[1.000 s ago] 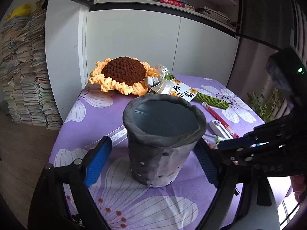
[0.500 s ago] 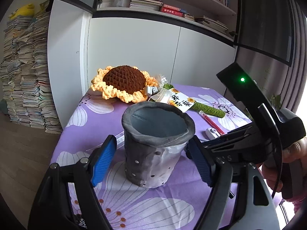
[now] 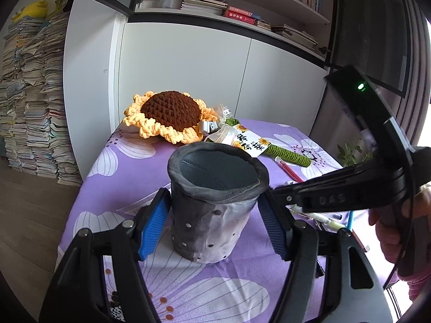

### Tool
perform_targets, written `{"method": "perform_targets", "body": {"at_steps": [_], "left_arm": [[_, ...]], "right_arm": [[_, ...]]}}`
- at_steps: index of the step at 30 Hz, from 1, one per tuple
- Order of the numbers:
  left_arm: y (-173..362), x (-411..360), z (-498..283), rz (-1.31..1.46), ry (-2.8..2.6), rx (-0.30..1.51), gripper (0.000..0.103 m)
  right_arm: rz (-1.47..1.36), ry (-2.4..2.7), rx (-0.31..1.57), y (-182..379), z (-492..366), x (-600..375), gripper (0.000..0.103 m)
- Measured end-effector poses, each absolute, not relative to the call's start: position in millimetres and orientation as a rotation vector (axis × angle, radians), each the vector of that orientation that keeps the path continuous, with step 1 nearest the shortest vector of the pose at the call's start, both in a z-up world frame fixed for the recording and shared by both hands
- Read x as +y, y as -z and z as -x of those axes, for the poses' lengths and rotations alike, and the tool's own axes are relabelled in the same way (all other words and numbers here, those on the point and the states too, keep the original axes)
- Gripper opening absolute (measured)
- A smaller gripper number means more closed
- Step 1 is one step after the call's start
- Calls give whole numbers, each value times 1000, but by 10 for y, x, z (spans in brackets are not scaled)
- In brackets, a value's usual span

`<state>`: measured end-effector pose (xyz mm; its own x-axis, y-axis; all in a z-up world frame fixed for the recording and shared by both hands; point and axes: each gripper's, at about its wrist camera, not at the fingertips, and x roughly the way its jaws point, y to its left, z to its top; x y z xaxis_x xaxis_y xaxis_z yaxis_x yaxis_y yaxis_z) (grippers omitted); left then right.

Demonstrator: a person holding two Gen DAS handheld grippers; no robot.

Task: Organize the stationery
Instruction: 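Grasp the black marker with the right gripper and drop it into the held pen holder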

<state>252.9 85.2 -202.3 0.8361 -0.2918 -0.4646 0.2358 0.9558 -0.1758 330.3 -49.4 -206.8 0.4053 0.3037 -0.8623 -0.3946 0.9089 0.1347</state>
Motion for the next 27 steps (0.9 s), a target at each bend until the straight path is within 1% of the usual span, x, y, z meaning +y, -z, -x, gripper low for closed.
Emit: {"method": "perform_targets", "body": {"at_steps": [7,9,18,22,27], "left_arm": [[2023,836,-2537,100,281,514,66],[2023,834,-2537,99,281,514,66],[2022,762,-2535,72,305,518,66],[2040,691,-2560,42,322,537,65],[2054,719,-2578,58,329,547,65]], "right_arm": [[34,-450,867,1445,-2902,-723,15],[28,-453,805,1274,-2776,-767,12],[59,-468,581,612,-2496,-689,12],[68,-508,517,409,-2425,-606,12],[63,-560,494,390,-2460,-461,12]]}}
